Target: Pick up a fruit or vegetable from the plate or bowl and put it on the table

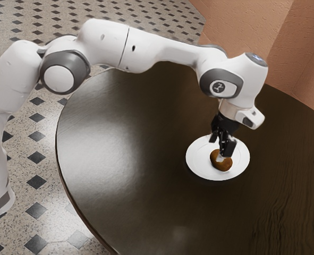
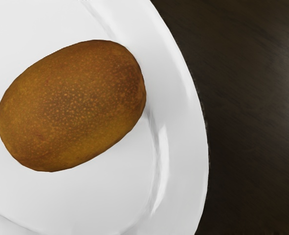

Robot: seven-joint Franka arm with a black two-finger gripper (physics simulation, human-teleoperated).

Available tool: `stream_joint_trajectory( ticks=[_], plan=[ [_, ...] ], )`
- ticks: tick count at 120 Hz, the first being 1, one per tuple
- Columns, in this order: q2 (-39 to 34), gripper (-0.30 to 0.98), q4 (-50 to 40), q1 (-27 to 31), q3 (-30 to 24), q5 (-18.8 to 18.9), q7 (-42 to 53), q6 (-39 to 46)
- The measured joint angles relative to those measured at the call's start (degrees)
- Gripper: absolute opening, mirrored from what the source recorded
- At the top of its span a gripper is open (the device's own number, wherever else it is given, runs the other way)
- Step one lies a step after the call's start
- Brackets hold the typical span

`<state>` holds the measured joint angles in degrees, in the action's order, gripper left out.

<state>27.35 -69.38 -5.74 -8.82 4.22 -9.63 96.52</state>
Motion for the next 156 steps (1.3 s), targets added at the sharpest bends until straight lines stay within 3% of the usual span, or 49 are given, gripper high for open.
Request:
stream_joint_trajectory(
  ticks=[11,32,48,70,109,156],
  plan=[
    [1.2,0.69,0.0,2.2,-3.3,0.1,8.4,0.6],
    [1.0,0.69,0.0,3.0,-3.7,0.0,22.5,1.5],
    [2.6,0.69,1.3,6.9,-4.0,0.2,31.6,2.0],
    [4.9,0.67,3.3,9.3,-7.8,1.9,41.7,3.3],
    [9.4,0.66,3.3,9.5,-9.5,2.7,53.6,8.3],
    [11.7,0.66,3.3,9.9,-9.3,2.7,61.6,13.3]
  ],
)
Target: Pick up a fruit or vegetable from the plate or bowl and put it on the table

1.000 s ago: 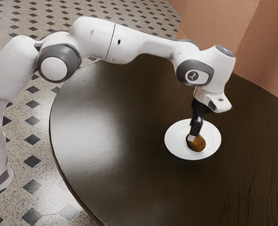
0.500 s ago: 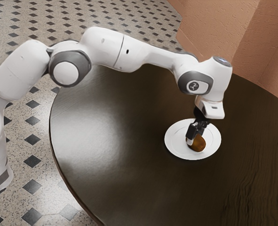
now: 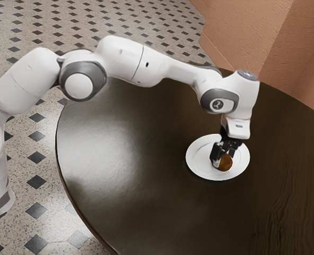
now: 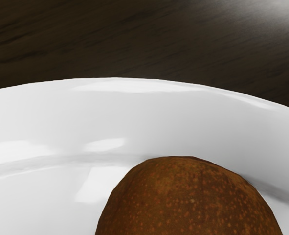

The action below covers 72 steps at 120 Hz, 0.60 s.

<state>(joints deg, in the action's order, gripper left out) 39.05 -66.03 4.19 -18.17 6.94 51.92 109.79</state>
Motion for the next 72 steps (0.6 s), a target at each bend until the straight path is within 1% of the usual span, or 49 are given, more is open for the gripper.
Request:
stream_joint_trajectory(
  ticks=[23,35,41,53,72],
  plan=[
    [0.9,0.66,-0.1,0.1,0.2,0.0,2.3,0.7],
    [1.4,0.6,-0.1,0.3,0.3,0.0,3.2,0.9],
    [1.5,0.53,-0.1,0.5,0.2,0.0,3.4,1.1],
    [1.6,0.47,-0.1,0.6,0.2,0.2,3.3,2.1],
    [1.5,0.23,-0.1,0.5,0.2,0.5,2.8,3.9]
  ],
)
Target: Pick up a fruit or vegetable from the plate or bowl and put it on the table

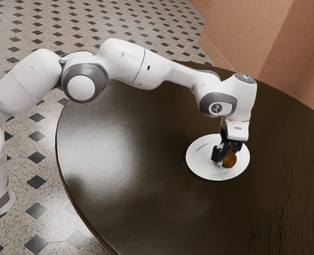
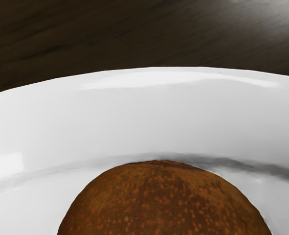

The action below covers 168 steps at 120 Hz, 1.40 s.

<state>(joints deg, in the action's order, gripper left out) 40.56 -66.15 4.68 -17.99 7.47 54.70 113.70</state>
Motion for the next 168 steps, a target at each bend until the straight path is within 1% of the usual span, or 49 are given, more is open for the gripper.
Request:
stream_joint_trajectory(
  ticks=[5,15,28,35,45,50,56,65,76,87,102,115,122,131,138,144,152,156,161,168],
  plan=[
    [-0.1,0.23,0.0,0.0,0.0,0.0,-0.1,0.3],
    [-0.4,0.29,0.0,-0.1,0.0,-0.3,-0.3,0.5],
    [-1.1,0.3,0.0,-0.4,0.1,-0.7,-0.4,0.7],
    [-3.7,0.29,-0.4,-0.5,0.6,-0.8,-0.6,0.8],
    [-8.4,0.27,-0.8,-0.1,3.7,-1.1,-1.1,0.9],
    [-9.7,0.26,-0.8,1.2,4.7,-1.3,-1.4,0.9],
    [-10.7,0.24,-0.8,3.9,5.3,-1.7,-1.8,1.0],
    [-11.0,0.24,-0.8,9.1,5.6,-2.0,-2.7,1.0],
    [-11.1,0.24,-0.8,13.5,6.3,-2.2,-4.0,1.1],
    [-10.9,0.24,-0.8,15.6,6.4,-2.3,-5.1,1.1],
    [-10.8,0.24,-0.9,16.1,6.5,-2.3,-6.6,1.1],
    [-11.0,0.47,-1.5,16.7,6.5,-2.5,-7.6,0.9],
    [-11.2,0.54,-1.7,16.9,6.5,-2.9,-8.1,0.8],
    [-11.6,0.6,-1.8,16.9,6.5,-3.8,-8.7,0.8],
    [-14.1,0.63,-4.1,16.6,6.5,-5.6,-9.4,1.2],
    [-17.0,0.65,-7.7,16.7,6.5,-9.0,-10.1,2.9],
    [-22.1,0.66,-9.5,16.5,6.0,-13.0,-13.5,4.7],
    [-24.9,0.67,-11.1,16.5,5.9,-14.4,-17.2,4.5],
    [-27.4,0.67,-12.9,15.9,5.6,-15.5,-24.1,3.1],
    [-31.7,0.68,-13.9,11.6,5.2,-16.5,-36.0,-0.7]
  ],
)
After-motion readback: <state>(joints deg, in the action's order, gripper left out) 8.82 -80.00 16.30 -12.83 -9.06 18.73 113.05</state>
